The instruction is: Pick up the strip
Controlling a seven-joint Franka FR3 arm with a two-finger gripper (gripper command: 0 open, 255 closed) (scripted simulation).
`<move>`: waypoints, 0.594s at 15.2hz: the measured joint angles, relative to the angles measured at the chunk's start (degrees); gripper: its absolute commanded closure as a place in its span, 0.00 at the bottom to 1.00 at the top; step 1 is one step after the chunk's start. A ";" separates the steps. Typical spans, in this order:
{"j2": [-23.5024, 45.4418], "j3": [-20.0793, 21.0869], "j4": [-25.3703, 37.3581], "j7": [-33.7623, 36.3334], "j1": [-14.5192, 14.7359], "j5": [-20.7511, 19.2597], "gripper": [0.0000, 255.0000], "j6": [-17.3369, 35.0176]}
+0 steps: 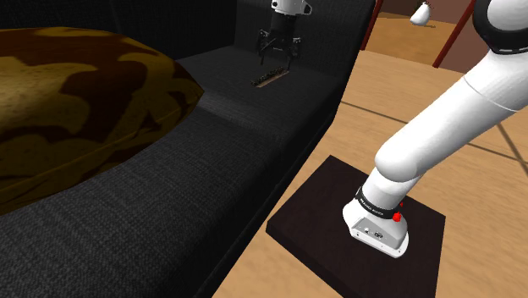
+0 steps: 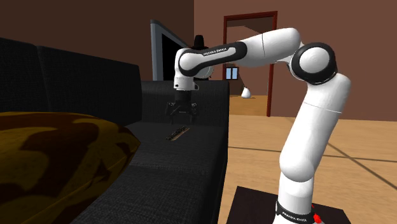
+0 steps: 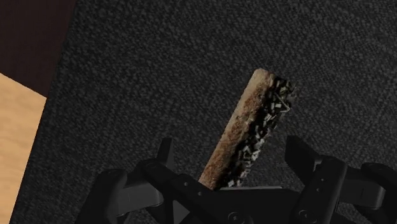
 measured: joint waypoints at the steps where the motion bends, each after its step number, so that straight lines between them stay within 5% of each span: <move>1: 1.87 -0.03 1.33 3.35 -0.79 -0.03 0.00 0.42; 5: 7.48 -1.01 5.15 14.24 -3.50 -0.13 0.00 1.77; 9: 8.25 -1.14 3.34 15.70 -3.79 -0.06 0.00 4.30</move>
